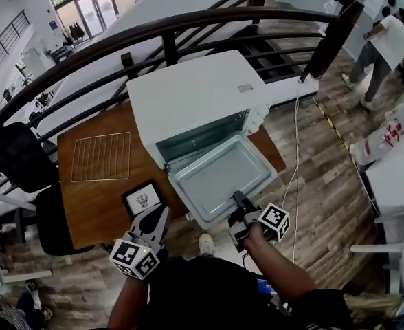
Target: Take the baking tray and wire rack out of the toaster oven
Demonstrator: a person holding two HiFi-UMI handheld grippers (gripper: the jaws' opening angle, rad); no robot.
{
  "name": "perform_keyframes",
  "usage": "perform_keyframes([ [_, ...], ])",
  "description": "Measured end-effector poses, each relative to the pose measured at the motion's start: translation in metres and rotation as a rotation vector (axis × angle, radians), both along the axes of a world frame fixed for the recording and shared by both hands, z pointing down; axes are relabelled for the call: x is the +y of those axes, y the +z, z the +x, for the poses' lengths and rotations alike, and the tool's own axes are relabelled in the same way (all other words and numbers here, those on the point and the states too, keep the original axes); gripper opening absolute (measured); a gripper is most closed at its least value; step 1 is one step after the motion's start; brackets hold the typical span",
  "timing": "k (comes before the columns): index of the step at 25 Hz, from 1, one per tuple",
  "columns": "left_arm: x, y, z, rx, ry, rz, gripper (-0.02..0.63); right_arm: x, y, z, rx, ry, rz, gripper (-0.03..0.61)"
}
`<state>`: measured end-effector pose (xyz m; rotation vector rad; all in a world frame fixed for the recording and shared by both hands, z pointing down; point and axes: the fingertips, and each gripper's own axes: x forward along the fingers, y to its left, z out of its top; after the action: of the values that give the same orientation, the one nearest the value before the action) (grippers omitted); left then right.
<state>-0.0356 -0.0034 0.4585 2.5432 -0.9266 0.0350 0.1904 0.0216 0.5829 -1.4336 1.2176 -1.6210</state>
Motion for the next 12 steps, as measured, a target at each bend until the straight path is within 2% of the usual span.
perform_keyframes([
  [5, 0.002, 0.002, -0.013, 0.010, 0.053, -0.002, 0.025, 0.032, -0.005, -0.011, 0.028, 0.016, -0.006, 0.048],
  [12, 0.007, -0.007, -0.070, 0.013, 0.104, 0.014, 0.025, 0.068, -0.019, -0.077, 0.027, 0.043, 0.000, 0.048],
])
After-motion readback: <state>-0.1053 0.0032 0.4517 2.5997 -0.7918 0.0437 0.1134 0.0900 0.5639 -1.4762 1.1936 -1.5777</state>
